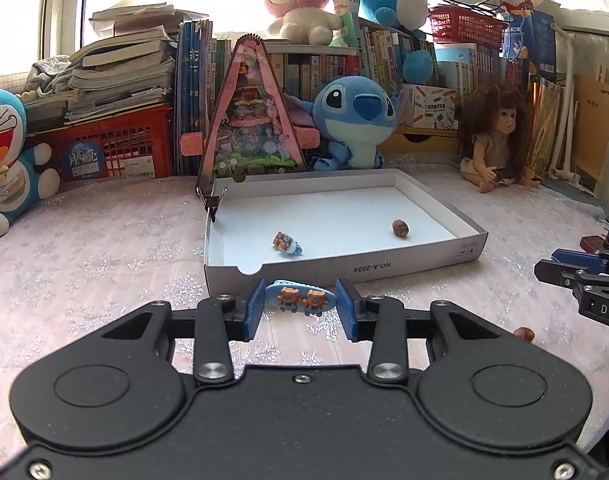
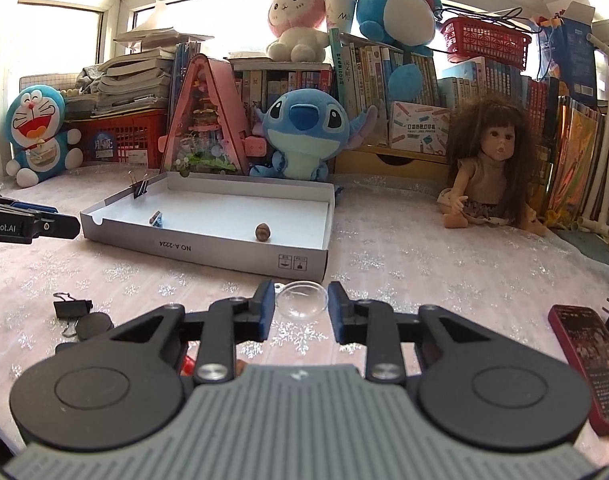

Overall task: Organize rigid objects
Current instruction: 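Carry the hair clip in left gripper into the tray while right gripper carries the clear cup there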

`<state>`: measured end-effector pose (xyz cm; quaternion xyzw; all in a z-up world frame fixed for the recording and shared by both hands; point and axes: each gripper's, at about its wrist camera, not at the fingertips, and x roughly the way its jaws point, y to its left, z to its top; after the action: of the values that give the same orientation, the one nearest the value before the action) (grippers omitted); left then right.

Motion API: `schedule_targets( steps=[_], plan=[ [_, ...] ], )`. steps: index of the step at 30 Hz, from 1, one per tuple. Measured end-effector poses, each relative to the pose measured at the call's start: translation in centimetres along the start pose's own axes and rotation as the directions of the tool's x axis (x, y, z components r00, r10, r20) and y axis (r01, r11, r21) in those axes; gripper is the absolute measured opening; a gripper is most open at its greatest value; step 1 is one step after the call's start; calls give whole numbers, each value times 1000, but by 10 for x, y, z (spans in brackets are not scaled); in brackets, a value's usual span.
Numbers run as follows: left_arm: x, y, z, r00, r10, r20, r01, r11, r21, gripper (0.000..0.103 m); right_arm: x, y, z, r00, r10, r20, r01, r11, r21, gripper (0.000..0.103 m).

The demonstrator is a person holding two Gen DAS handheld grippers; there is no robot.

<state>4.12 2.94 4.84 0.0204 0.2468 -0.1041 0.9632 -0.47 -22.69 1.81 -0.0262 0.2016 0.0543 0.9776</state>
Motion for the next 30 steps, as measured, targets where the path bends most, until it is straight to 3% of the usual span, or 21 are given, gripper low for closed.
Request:
schedule_targets(
  steps=[17,25,30],
  plan=[
    [68,13,56,998,52,23,-52,998,-39,36,65,-10,46,1000,23,0,-23,999,40,33],
    [121,20,62,997,58,-46,-59,997,-41,36,115,-14,62,997,50,-51,-44,992,117,33],
    [145,33,57,991,59,-121,-72,991,-109,36,143,-16,64,991,76,-108,-58,985,160,33]
  ],
)
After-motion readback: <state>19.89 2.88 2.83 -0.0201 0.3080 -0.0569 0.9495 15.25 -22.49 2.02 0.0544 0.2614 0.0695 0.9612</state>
